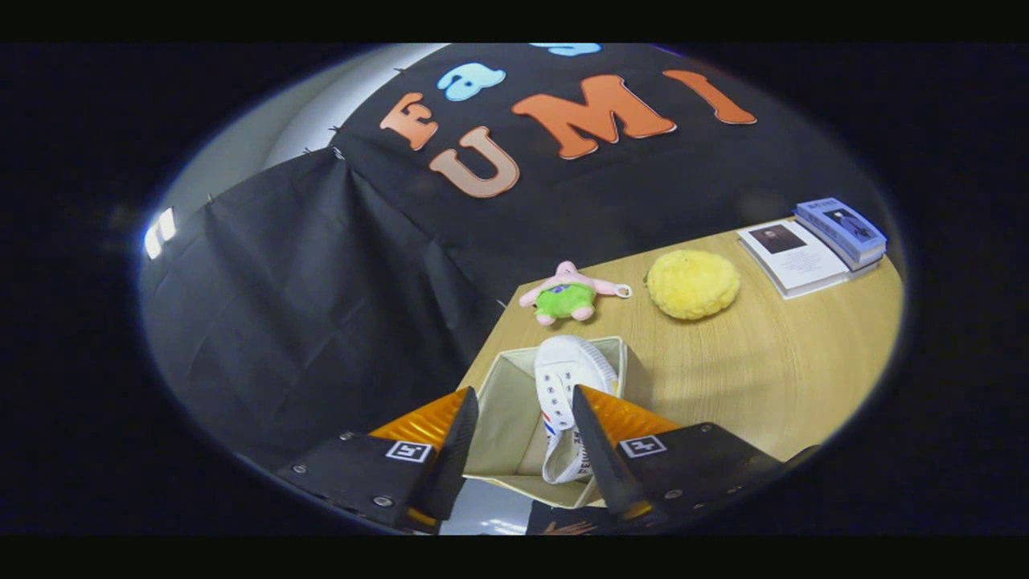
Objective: Open the storage box then place both shoes into the box .Put the left shoe in first, then the right shoe, with the right side of both shoes facing outward in a uniform manner.
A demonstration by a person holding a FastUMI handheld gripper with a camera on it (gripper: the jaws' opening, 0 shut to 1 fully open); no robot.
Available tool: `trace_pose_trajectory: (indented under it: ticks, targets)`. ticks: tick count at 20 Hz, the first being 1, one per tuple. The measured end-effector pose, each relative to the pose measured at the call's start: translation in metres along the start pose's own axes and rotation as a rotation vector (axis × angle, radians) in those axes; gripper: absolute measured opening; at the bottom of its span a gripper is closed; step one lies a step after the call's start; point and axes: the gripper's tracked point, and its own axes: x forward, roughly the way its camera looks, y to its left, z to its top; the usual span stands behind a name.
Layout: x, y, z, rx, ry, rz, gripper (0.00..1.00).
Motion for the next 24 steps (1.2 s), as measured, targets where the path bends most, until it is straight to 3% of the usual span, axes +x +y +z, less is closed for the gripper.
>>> trace_pose_trajectory:
  ticks: [2,8,15,24]
  targets:
    - [-0.015,-0.004,0.010,-0.064,-0.069,-0.006,0.83]
    - [-0.072,-0.030,0.036,-0.335,-0.336,-0.094,0.94]
    - [-0.152,-0.057,0.067,-0.533,-0.672,-0.179,0.96]
    - [-0.230,-0.114,0.052,-0.631,-0.888,-0.388,0.97]
